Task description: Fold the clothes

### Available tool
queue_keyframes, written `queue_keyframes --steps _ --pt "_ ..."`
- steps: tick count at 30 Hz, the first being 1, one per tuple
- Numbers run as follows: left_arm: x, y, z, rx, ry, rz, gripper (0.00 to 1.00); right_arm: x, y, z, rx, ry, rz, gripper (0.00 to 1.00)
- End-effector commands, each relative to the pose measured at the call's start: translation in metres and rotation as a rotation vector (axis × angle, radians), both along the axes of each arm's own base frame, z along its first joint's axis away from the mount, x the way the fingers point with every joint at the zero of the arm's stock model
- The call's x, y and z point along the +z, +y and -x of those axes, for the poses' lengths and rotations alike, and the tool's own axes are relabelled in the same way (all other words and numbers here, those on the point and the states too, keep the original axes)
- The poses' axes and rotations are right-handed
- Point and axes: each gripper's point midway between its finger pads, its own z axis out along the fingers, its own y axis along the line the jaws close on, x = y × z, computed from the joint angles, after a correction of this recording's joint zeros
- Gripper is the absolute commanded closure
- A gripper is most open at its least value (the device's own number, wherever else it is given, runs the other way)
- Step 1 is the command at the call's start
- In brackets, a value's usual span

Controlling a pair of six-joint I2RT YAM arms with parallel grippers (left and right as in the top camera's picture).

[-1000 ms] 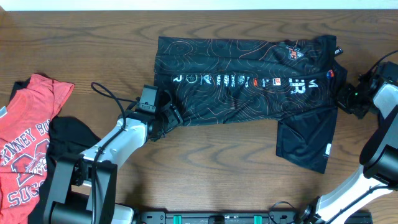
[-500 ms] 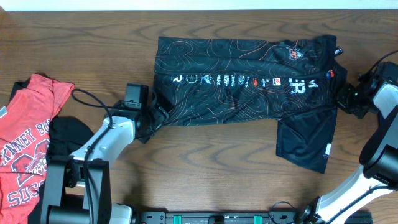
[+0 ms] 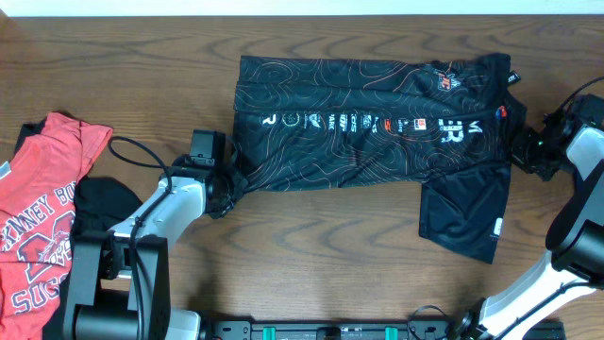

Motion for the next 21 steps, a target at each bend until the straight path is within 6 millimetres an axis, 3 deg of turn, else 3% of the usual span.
queue_keyframes --steps 1,6,11,17,21 --pt "-0.010 0.007 0.006 0.009 0.019 -0.030 0.94 -0.022 0.014 0.014 0.024 0.076 -0.022 0.99" --pt "0.001 0.009 -0.015 -0.057 -0.086 -0.048 0.94 -0.016 0.013 0.013 0.024 0.065 -0.015 0.99" --pt "0.030 0.018 -0.030 -0.085 -0.196 -0.087 0.94 0.010 0.011 0.007 0.024 0.011 0.016 0.99" --pt "0.066 0.024 -0.031 -0.112 -0.295 -0.136 0.94 0.034 0.012 0.008 0.003 -0.018 0.029 0.99" --pt "0.080 0.027 -0.026 -0.142 -0.319 -0.161 0.94 0.045 0.012 0.008 -0.003 -0.034 0.036 0.99"
